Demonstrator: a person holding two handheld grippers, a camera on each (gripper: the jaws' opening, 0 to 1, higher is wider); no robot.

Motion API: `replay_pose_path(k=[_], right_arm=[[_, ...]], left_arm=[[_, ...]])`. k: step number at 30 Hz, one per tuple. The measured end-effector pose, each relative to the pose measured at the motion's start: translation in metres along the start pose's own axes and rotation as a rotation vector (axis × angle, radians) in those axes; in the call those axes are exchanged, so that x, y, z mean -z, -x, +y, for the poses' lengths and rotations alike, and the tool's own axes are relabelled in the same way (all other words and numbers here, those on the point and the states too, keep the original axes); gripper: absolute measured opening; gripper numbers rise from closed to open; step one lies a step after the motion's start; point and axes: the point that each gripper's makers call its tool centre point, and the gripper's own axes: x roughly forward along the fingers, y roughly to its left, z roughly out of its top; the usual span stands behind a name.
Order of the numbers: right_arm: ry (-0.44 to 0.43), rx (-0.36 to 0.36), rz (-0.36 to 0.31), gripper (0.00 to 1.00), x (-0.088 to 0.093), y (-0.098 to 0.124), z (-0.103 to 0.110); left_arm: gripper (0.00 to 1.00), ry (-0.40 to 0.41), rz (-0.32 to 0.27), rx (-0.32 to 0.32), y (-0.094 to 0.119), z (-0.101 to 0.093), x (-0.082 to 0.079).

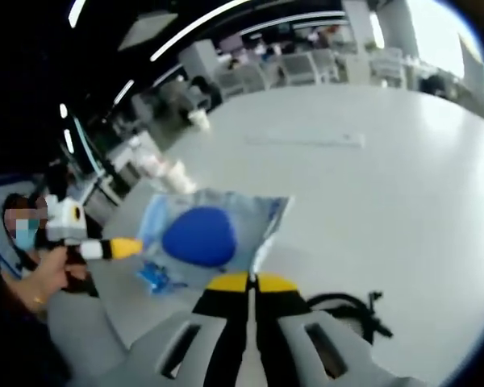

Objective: Arrange the tabletop items into an orderly group along one side of the table until the central work area is clear of visible clutter.

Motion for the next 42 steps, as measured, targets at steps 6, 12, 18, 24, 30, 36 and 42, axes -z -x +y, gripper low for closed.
replay_pose_path(k=[6,12,18,24,30,36,42], right_arm=[[-0.023,-0.013,-0.02,0.0,-0.01,-0.005,0.005],[-0.063,-0.014,-0.063,0.0,-0.023,-0.012,0.005],[-0.084,-0.008,-0.087,0.0,-0.034,-0.025,0.003],[-0.066,0.01,-0.088,0.0,-0.035,-0.037,-0.004],[-0.07,0.028,-0.126,0.0,-0.048,-0.05,-0.011],[-0.072,0.044,-0.141,0.0,-0.054,-0.067,-0.021],[-0.061,0.055,-0.148,0.0,-0.056,-0.082,-0.027]], left_arm=[[0.04,-0.009,-0.006,0.004,-0.006,0.005,-0.023],[0.04,-0.014,-0.021,-0.006,-0.017,0.011,-0.04],[0.01,-0.019,-0.042,-0.012,-0.026,0.015,-0.055],[0.01,-0.026,-0.066,-0.02,-0.039,0.023,-0.062],[0.01,-0.02,-0.1,-0.032,-0.051,0.03,-0.071],[0.01,-0.063,-0.137,-0.063,-0.067,0.037,-0.08],[0.0,-0.068,-0.146,-0.088,-0.078,0.049,-0.08]])
